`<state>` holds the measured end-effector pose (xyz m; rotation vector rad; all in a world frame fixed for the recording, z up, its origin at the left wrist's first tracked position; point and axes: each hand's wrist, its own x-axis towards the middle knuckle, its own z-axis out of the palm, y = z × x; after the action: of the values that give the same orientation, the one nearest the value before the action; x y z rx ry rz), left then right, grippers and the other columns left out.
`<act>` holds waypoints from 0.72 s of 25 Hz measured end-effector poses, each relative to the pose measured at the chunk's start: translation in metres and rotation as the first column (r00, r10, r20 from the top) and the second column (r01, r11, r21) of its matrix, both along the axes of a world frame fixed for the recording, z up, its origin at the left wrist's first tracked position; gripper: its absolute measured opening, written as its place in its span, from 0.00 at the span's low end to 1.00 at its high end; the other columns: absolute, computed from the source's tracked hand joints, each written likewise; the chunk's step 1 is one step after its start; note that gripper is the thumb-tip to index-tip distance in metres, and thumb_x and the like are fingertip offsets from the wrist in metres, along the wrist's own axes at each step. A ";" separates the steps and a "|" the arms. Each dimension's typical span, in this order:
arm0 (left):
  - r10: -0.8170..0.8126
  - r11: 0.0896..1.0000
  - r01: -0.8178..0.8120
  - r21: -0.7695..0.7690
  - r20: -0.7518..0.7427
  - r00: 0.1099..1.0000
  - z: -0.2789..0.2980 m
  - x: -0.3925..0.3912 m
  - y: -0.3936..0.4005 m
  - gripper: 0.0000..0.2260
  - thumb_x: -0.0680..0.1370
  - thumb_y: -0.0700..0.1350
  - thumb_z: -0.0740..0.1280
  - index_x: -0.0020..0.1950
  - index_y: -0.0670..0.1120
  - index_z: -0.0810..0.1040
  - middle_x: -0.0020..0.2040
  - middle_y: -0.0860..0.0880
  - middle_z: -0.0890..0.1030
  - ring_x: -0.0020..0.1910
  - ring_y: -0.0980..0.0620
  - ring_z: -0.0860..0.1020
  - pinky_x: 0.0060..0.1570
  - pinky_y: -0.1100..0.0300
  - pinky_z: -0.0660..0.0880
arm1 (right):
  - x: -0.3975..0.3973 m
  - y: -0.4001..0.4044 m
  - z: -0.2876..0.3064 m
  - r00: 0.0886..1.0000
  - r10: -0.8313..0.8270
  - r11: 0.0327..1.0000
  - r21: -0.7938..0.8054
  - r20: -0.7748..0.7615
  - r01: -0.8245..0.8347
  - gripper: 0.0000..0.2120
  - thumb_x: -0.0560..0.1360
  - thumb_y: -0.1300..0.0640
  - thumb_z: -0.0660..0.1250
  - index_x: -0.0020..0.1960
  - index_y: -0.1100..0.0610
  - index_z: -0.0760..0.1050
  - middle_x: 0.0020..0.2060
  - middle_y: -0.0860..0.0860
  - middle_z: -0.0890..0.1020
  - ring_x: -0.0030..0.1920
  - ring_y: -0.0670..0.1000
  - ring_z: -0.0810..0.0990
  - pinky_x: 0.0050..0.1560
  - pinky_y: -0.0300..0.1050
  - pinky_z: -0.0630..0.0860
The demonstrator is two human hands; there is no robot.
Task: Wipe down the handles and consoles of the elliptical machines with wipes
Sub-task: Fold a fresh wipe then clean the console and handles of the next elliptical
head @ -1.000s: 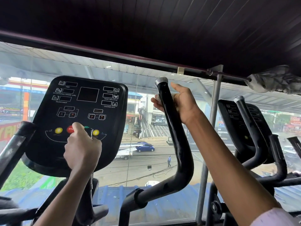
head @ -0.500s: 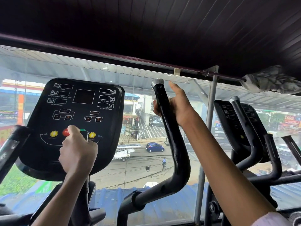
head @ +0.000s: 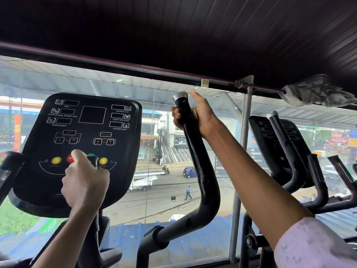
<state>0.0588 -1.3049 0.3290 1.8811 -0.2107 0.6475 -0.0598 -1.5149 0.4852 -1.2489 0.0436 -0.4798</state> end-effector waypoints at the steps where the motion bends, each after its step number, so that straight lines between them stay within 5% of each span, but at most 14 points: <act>1: 0.001 1.000 -0.001 0.002 -0.002 1.000 0.000 0.000 0.000 0.14 0.73 0.35 0.67 0.52 0.42 0.65 0.39 0.40 0.73 0.39 0.39 0.70 0.39 0.48 0.68 | 0.002 -0.001 -0.002 0.999 0.034 0.999 0.036 -0.013 -0.033 0.38 0.78 0.30 0.56 0.51 0.68 0.75 0.32 0.54 0.76 0.26 0.50 0.76 0.29 0.40 0.77; 7: 0.010 1.000 -0.009 0.009 -0.019 1.000 0.001 -0.001 0.000 0.13 0.73 0.36 0.66 0.52 0.43 0.64 0.37 0.42 0.70 0.39 0.39 0.69 0.40 0.47 0.68 | -0.003 0.003 -0.022 0.995 0.097 0.993 0.068 -0.027 -0.095 0.39 0.76 0.27 0.55 0.48 0.66 0.74 0.28 0.52 0.75 0.24 0.48 0.76 0.27 0.38 0.77; 9: 0.008 1.000 -0.008 0.001 -0.013 1.000 0.001 -0.001 -0.001 0.13 0.74 0.36 0.66 0.51 0.43 0.63 0.35 0.45 0.68 0.39 0.39 0.69 0.40 0.48 0.68 | -0.010 0.006 -0.032 0.985 -0.173 0.963 -0.208 0.016 0.172 0.34 0.80 0.34 0.58 0.52 0.68 0.75 0.33 0.57 0.79 0.29 0.53 0.80 0.34 0.48 0.83; 12: 0.023 1.000 -0.023 -0.018 0.003 1.000 0.001 -0.001 -0.002 0.13 0.74 0.36 0.66 0.51 0.44 0.64 0.37 0.44 0.69 0.39 0.39 0.69 0.41 0.48 0.68 | -0.012 0.015 -0.031 0.862 -0.474 0.713 -0.495 0.181 0.496 0.27 0.82 0.41 0.60 0.48 0.67 0.76 0.36 0.61 0.81 0.34 0.58 0.83 0.47 0.59 0.84; 14: 0.028 0.999 -0.028 -0.016 0.014 1.000 0.000 -0.001 -0.003 0.12 0.74 0.36 0.66 0.51 0.44 0.64 0.38 0.42 0.70 0.39 0.39 0.69 0.40 0.48 0.68 | -0.005 0.011 -0.019 0.911 -0.388 0.843 -0.348 0.137 0.411 0.27 0.82 0.41 0.59 0.49 0.67 0.75 0.37 0.61 0.81 0.33 0.57 0.82 0.47 0.58 0.85; 16: 0.027 1.000 -0.027 -0.016 0.018 0.999 0.000 -0.001 -0.002 0.12 0.74 0.36 0.66 0.51 0.44 0.64 0.38 0.43 0.70 0.39 0.39 0.69 0.40 0.48 0.68 | 0.004 0.003 -0.009 0.991 -0.123 0.991 -0.046 0.055 0.125 0.32 0.81 0.37 0.57 0.49 0.68 0.75 0.35 0.59 0.79 0.27 0.52 0.80 0.36 0.47 0.84; 18: 0.026 1.000 -0.026 -0.012 0.013 1.000 0.000 -0.001 -0.002 0.13 0.73 0.35 0.66 0.51 0.44 0.64 0.37 0.44 0.70 0.38 0.39 0.70 0.40 0.48 0.68 | 0.015 -0.007 -0.008 0.989 0.136 0.970 0.196 0.059 -0.145 0.36 0.78 0.31 0.56 0.46 0.66 0.74 0.28 0.54 0.76 0.22 0.49 0.76 0.25 0.41 0.79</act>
<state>0.0574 -1.3074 0.3287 1.8716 -0.1910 0.6781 -0.0451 -1.5220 0.4769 -1.0359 -0.0342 -0.3711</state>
